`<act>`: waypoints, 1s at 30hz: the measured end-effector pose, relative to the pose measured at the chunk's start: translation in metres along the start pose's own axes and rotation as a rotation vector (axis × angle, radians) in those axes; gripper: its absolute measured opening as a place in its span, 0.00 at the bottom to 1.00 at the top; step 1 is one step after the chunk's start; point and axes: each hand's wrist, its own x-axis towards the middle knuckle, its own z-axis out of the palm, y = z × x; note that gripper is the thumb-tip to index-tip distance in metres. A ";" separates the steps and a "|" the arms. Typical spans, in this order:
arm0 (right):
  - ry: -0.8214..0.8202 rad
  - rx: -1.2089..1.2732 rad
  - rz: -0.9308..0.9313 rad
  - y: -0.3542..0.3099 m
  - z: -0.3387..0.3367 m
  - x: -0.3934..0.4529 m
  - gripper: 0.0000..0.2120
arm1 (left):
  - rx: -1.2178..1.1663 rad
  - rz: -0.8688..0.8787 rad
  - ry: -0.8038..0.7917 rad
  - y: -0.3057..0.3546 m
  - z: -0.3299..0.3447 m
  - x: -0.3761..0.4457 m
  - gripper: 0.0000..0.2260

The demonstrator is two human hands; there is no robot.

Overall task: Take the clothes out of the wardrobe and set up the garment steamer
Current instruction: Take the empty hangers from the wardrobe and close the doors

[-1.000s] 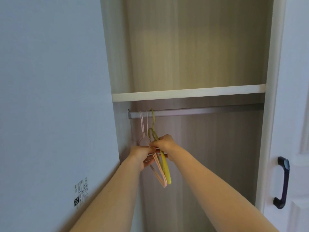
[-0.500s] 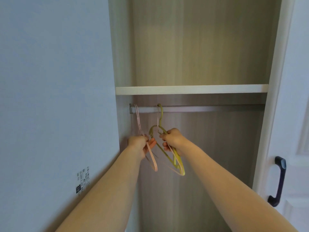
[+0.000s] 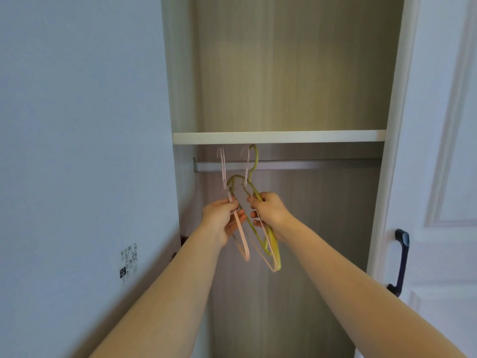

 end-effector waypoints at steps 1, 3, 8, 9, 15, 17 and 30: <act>0.001 0.010 0.001 0.001 -0.002 -0.008 0.06 | 0.023 0.005 -0.005 -0.004 0.000 -0.005 0.04; 0.011 0.034 0.010 0.003 -0.008 -0.024 0.08 | 0.045 0.004 -0.027 -0.012 0.000 -0.017 0.05; -0.011 0.024 0.052 0.010 -0.024 -0.075 0.10 | 0.033 -0.069 -0.120 -0.038 -0.002 -0.063 0.06; -0.034 0.017 0.061 0.012 -0.026 -0.088 0.10 | 0.025 -0.085 -0.144 -0.044 -0.003 -0.073 0.06; -0.142 0.056 0.159 0.028 -0.033 -0.169 0.10 | 0.059 -0.153 -0.181 -0.092 -0.018 -0.122 0.04; -0.135 0.023 0.182 0.040 -0.036 -0.190 0.10 | 0.049 -0.203 -0.190 -0.109 -0.026 -0.138 0.04; -0.214 -0.128 0.281 0.113 -0.048 -0.283 0.12 | -0.129 -0.451 -0.137 -0.183 -0.059 -0.204 0.11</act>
